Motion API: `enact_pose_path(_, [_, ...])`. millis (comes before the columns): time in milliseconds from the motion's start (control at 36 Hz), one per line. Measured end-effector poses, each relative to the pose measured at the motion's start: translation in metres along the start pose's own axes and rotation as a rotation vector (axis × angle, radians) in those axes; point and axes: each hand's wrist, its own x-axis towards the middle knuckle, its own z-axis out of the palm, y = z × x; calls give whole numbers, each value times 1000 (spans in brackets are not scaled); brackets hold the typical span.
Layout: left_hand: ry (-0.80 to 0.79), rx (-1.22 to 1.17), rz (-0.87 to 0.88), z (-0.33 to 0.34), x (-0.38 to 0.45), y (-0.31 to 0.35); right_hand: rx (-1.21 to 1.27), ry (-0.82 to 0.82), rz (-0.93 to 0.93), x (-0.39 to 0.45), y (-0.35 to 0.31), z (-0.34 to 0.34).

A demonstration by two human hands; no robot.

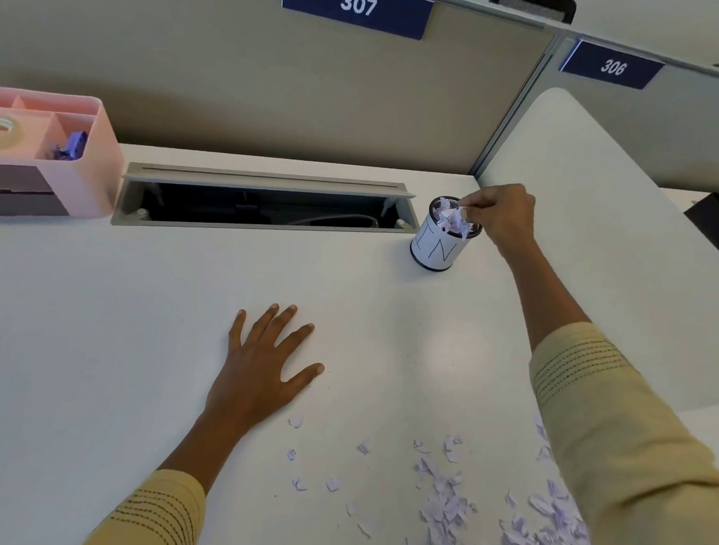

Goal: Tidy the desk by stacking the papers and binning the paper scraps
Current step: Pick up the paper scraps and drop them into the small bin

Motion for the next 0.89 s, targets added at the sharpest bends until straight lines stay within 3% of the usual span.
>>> enact_pose_path(194, [-2, -5, 1, -1, 0, 0, 33, 39, -17, 3, 4, -7])
enact_pose_path(278, [-8, -12, 0, -1, 0, 0, -177, 84, -121, -5, 12, 0])
enact_pose_path(472, [-11, -10, -6, -1, 0, 0, -521, -18, -472, -32, 30, 30])
enact_pose_path(639, [4, -23, -2, 0, 0, 0, -544, -112, -378, -26, 32, 37])
enact_pose_path(889, [8, -15, -5, 1, 1, 0, -199, -139, -116, -14, 33, 27])
